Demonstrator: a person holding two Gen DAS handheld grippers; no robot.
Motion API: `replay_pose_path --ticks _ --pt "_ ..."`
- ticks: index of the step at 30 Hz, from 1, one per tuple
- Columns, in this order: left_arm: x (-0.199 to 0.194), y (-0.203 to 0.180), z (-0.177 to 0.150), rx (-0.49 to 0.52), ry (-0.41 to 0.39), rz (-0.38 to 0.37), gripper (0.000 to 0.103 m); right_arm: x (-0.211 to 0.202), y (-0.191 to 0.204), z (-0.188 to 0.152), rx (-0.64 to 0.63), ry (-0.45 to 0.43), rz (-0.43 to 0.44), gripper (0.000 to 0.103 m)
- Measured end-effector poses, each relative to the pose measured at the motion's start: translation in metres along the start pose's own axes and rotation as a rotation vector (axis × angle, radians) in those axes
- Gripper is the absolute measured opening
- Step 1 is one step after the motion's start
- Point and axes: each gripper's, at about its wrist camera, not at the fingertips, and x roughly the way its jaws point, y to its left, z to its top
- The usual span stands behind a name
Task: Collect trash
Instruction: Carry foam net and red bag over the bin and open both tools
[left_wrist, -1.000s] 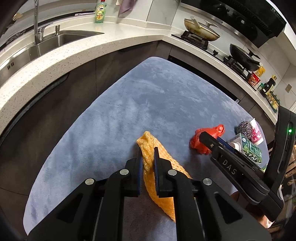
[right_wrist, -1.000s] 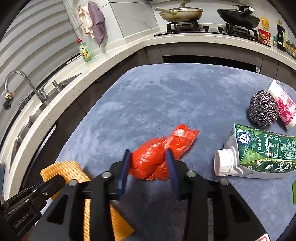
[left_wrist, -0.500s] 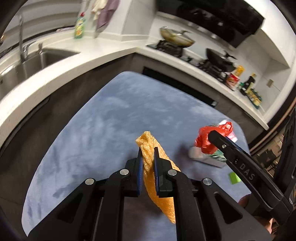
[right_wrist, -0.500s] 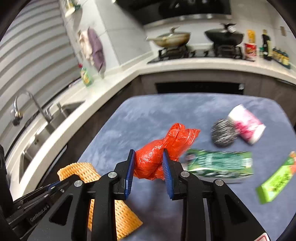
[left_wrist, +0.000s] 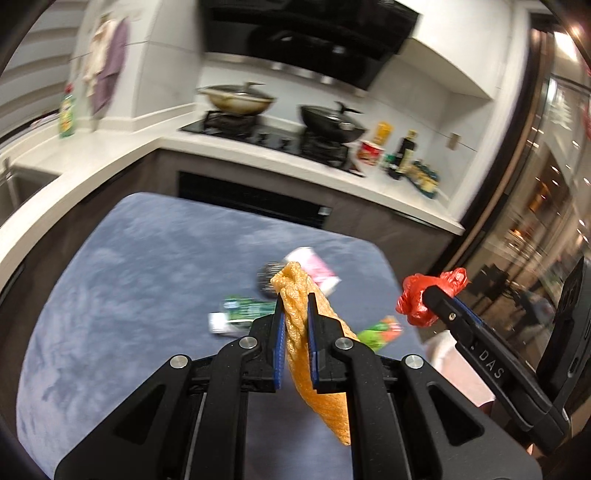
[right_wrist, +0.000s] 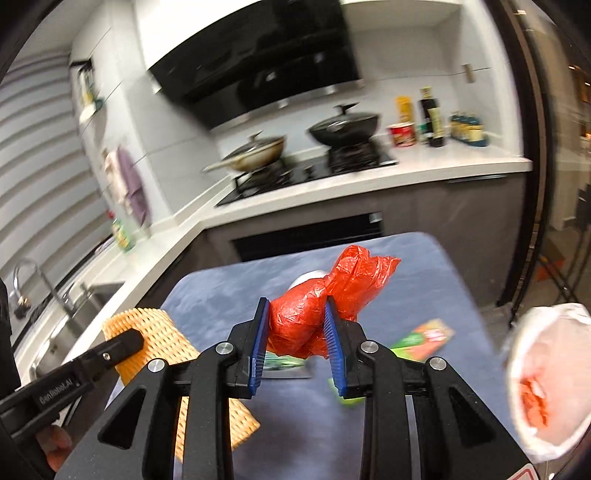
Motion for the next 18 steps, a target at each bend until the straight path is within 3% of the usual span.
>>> replay_pose_path --ticks 8,18 --pt "0.012 -0.107 -0.01 0.13 0.013 -0.109 0.009 -0.067 -0.109 0.006 0.117 -0.079 -0.135 0.027" --pt "0.034 -0.23 -0.038 0.265 0.062 -0.225 0.01 -0.124 -0.221 -0.018 0.246 -0.101 -0.271 0.027"
